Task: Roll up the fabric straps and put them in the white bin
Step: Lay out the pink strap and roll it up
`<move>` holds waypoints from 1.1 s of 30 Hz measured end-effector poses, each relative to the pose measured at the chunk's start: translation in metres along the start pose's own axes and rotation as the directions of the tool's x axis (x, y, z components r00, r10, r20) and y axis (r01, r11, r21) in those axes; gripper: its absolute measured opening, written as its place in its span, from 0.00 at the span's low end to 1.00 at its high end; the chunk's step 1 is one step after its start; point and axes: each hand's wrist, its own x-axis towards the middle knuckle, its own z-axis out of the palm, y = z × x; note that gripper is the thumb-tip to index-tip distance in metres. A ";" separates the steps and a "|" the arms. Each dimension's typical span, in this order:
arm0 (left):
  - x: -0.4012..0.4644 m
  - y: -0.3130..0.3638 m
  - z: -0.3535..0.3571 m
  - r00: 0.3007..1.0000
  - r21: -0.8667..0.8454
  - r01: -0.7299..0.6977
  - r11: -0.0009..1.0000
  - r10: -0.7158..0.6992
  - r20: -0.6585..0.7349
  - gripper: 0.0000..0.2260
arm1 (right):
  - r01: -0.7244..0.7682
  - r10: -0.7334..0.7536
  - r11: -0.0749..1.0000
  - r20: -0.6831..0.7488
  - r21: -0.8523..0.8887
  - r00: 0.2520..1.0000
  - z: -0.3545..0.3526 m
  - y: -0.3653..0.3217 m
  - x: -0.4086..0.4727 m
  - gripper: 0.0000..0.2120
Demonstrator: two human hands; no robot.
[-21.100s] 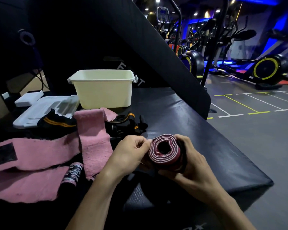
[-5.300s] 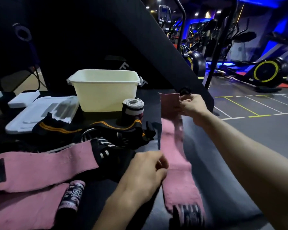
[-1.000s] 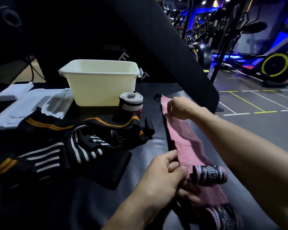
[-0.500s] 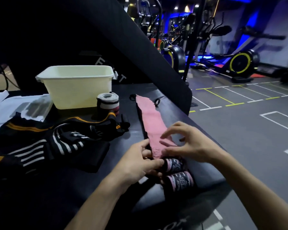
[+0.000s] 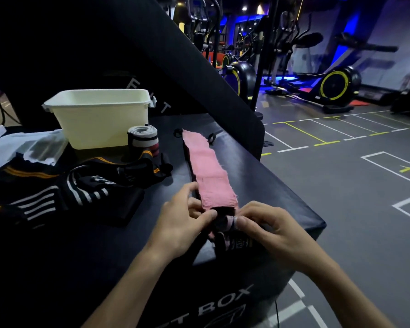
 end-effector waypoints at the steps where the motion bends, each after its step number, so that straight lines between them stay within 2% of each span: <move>1: -0.003 0.002 0.000 0.999 0.035 -0.015 0.999 0.016 -0.034 0.17 | -0.019 0.019 0.999 -0.010 0.040 1.000 -0.001 0.000 -0.002 0.18; 3: -0.009 0.007 -0.004 0.996 0.144 -0.042 0.989 0.052 -0.072 0.11 | -0.048 0.053 0.992 -0.037 0.118 0.998 -0.001 0.000 -0.005 0.17; 6: -0.018 0.015 -0.014 0.989 0.343 -0.146 0.928 0.136 0.055 0.06 | -0.034 0.051 0.988 -0.107 0.151 0.993 -0.002 0.000 -0.006 0.10; 9: -0.030 0.023 -0.013 0.973 0.452 -0.216 0.865 0.149 0.179 0.15 | -0.031 0.064 0.980 -0.169 0.195 0.983 0.001 0.000 -0.005 0.09; 11: -0.036 0.028 -0.008 0.973 0.512 -0.213 0.832 0.135 0.186 0.24 | -0.034 0.076 0.976 -0.188 0.214 0.979 0.002 -0.002 -0.004 0.08; 14: -0.041 0.031 -0.002 0.977 0.546 -0.210 0.811 0.151 0.151 0.24 | -0.036 0.089 0.972 -0.222 0.231 0.971 0.003 -0.003 -0.002 0.08; 18: -0.048 0.038 -0.001 0.961 0.473 -0.257 0.843 0.170 0.219 0.15 | -0.027 0.104 0.955 -0.249 0.294 0.963 0.007 -0.006 -0.002 0.11; 25: -0.062 0.050 -0.006 0.956 0.248 -0.235 0.940 0.176 0.236 0.11 | -0.027 0.150 0.851 -0.193 0.524 0.970 0.012 -0.016 -0.003 0.11; 30: -0.063 0.054 -0.012 0.949 0.000 -0.204 0.979 0.198 0.245 0.06 | -0.041 0.172 0.828 -0.184 0.559 0.968 0.012 -0.025 -0.003 0.10; 33: -0.064 0.055 -0.015 0.954 -0.063 -0.210 0.976 0.219 0.205 0.07 | -0.024 0.145 0.826 -0.170 0.563 0.975 0.012 -0.026 -0.004 0.11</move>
